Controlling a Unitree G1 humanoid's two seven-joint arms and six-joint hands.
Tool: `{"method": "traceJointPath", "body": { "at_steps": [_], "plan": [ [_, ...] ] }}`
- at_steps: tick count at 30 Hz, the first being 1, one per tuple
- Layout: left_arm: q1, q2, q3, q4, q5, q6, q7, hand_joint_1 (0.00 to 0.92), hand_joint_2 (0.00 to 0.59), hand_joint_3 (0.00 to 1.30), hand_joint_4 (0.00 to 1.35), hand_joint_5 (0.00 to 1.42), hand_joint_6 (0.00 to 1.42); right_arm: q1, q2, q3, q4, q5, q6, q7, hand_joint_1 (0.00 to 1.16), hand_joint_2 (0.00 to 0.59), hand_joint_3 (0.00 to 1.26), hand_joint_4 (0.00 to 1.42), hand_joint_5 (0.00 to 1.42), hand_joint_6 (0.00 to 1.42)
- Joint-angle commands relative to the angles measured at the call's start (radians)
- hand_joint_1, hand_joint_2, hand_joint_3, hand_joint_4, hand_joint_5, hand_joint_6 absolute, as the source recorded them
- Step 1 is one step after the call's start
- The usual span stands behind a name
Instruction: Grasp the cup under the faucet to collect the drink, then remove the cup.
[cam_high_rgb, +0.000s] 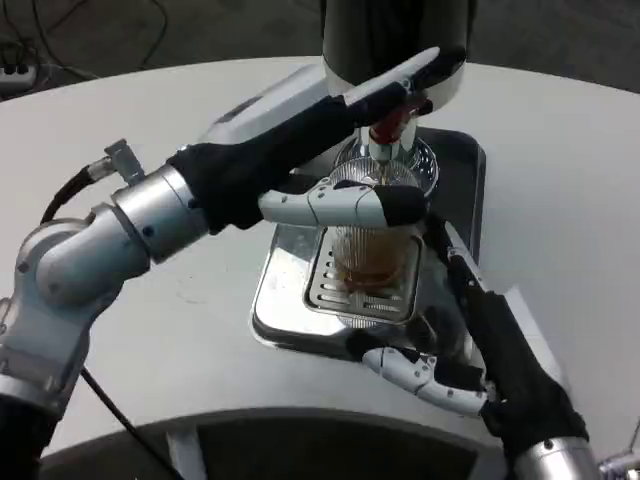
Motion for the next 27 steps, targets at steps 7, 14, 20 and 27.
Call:
{"method": "traceJointPath", "body": {
  "at_steps": [7,14,20,27],
  "plan": [
    [0.012,0.014,-0.028,0.046,0.051,0.003,-0.022,0.000,0.041,0.00,0.03,0.14,0.08,-0.172,0.038,-0.007,0.216,-0.024,-0.074,-0.105,0.73,0.184,0.01,0.02,0.00,0.00],
    [0.009,0.011,-0.023,0.045,0.058,0.010,-0.018,0.000,0.041,0.00,0.03,0.14,0.08,-0.268,0.074,-0.016,0.379,-0.004,-0.140,-0.169,0.71,0.187,0.00,0.01,0.00,0.00],
    [0.009,0.012,-0.020,0.042,0.057,0.013,-0.017,0.000,0.041,0.00,0.03,0.14,0.08,-0.349,0.089,-0.023,0.518,0.005,-0.190,-0.203,0.71,0.187,0.00,0.01,0.00,0.01],
    [0.000,0.018,-0.026,0.059,0.078,-0.010,-0.015,0.000,0.042,0.00,0.03,0.14,0.08,-0.418,0.094,-0.036,0.647,0.016,-0.229,-0.246,0.71,0.187,0.00,0.00,0.00,0.02]
  ]
}}
